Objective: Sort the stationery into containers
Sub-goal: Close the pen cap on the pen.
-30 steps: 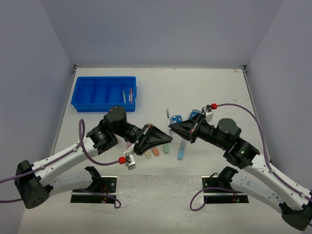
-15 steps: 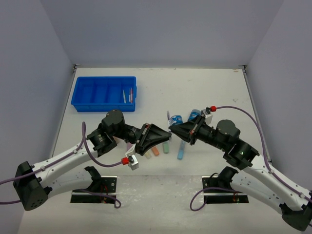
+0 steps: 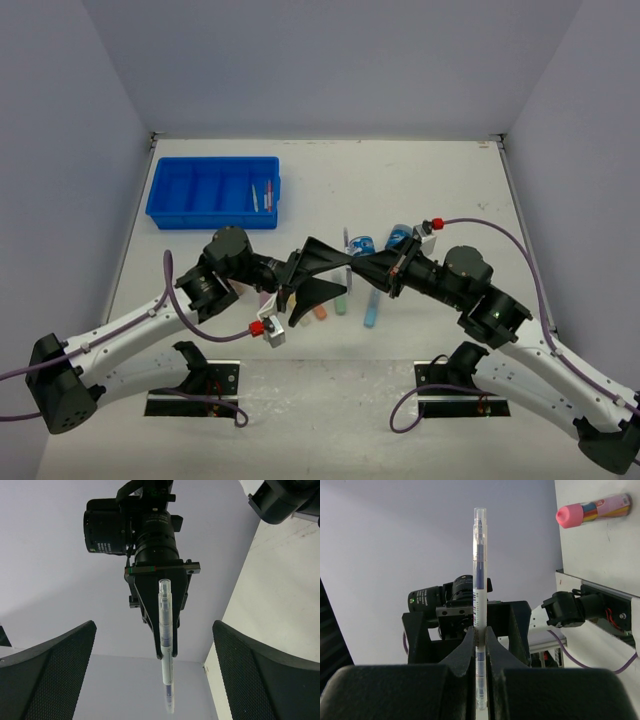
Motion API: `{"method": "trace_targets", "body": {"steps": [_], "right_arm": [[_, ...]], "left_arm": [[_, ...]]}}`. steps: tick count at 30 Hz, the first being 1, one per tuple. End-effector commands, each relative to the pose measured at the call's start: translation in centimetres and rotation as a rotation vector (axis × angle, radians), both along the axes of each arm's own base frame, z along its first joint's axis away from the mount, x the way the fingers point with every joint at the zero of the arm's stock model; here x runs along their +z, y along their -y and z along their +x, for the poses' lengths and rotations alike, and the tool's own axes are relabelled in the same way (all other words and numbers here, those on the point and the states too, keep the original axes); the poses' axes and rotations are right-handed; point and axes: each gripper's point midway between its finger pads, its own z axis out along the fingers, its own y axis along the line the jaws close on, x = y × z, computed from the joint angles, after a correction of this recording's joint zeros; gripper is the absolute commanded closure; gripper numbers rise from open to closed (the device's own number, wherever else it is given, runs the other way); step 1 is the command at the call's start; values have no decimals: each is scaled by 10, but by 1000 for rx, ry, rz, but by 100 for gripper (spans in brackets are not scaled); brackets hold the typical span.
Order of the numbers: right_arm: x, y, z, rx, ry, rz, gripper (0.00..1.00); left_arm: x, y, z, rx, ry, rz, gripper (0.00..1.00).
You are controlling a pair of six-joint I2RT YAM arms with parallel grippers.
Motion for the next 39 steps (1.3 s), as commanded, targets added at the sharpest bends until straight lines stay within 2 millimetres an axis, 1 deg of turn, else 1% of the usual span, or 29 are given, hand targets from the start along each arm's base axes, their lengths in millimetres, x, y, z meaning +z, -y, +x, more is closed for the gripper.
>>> {"method": "trace_targets", "body": {"steps": [1, 3, 6, 8, 12, 16, 19, 22, 24, 25, 27, 33, 35, 36, 38, 39], "right_arm": [[-7, 2, -2, 4, -15, 10, 100], [-7, 4, -5, 16, -16, 20, 100], [-7, 5, -12, 40, -19, 30, 100], [-9, 6, -15, 53, -21, 33, 100], [-13, 6, -19, 70, -35, 29, 100], [-16, 7, -19, 66, -42, 13, 100], [-17, 7, -17, 57, -47, 7, 100], [-16, 5, -16, 63, -46, 2, 100], [-15, 4, -17, 76, -46, -2, 100], [-14, 3, -17, 78, -44, -3, 100], [-12, 4, -17, 75, -42, -13, 100], [-12, 6, -17, 69, -42, -19, 100], [-12, 6, -17, 69, -41, -20, 100], [-12, 6, -17, 66, -40, -21, 100], [-10, 6, -17, 63, -36, -18, 100], [-10, 7, -16, 61, -34, -18, 100]], "left_arm": [[19, -6, 12, 85, -6, -45, 0], [19, -5, 26, 159, -97, -46, 0], [28, -3, 49, 258, -236, -102, 0], [27, -2, 60, 301, -289, -115, 0], [20, 3, 62, 287, -237, -131, 0], [6, 8, 65, 285, -254, -90, 0], [-9, 6, 59, 267, -256, -57, 0], [-20, 5, 59, 283, -230, -44, 0], [-28, 5, 66, 310, -209, -25, 3], [-29, 6, 66, 310, -196, -20, 7], [-27, 7, 66, 300, -182, -25, 15], [-22, 11, 59, 255, -196, -35, 33], [-24, 14, 61, 253, -209, -3, 36], [-30, 15, 60, 248, -217, 26, 39], [-31, 17, 61, 245, -225, 44, 43], [-30, 18, 61, 241, -229, 50, 51]]}}
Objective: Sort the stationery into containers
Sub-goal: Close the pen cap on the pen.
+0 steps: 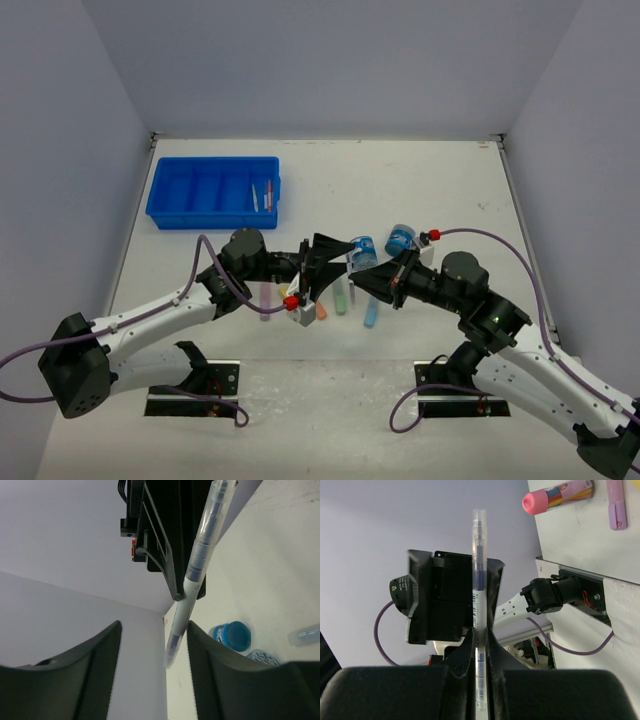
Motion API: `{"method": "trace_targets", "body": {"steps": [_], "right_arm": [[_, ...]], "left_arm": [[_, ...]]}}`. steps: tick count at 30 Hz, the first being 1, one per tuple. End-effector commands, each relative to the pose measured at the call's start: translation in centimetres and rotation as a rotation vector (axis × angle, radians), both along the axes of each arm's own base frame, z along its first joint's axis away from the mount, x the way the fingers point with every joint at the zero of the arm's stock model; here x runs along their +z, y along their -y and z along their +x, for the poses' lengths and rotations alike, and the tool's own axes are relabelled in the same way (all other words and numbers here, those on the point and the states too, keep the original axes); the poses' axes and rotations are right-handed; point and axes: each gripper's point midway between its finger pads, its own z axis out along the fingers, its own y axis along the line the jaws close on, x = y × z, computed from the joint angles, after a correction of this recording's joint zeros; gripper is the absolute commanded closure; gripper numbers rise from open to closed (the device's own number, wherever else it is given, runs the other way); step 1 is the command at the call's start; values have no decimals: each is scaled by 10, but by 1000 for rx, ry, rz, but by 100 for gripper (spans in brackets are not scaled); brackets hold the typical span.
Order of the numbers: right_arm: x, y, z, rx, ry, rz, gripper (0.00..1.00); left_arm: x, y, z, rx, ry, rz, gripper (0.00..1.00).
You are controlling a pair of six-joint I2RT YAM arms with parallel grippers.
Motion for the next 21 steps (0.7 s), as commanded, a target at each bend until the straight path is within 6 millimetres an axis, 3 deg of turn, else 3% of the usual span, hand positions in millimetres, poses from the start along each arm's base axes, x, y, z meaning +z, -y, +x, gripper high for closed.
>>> {"method": "trace_targets", "body": {"steps": [1, 5, 11, 15, 18, 19, 21], "right_arm": [[27, 1, -4, 11, 53, 41, 100], [32, 1, -4, 12, 64, 45, 100], [37, 1, -4, 12, 73, 52, 100], [38, 1, -4, 10, 73, 52, 100], [39, 1, -3, 8, 74, 54, 100], [39, 1, -3, 6, 76, 56, 100], [39, 1, -2, 3, 73, 54, 100]], "left_arm": [[13, 5, 0, -29, 20, 6, 54], [10, 7, -2, -45, 17, 11, 57], [12, 9, -5, -62, 15, 6, 81], [13, 10, -7, -72, 19, 5, 84], [12, 11, -8, -78, 17, 9, 93], [11, 12, -9, -80, 12, 14, 100], [11, 12, -11, -89, 14, 17, 100]]}}
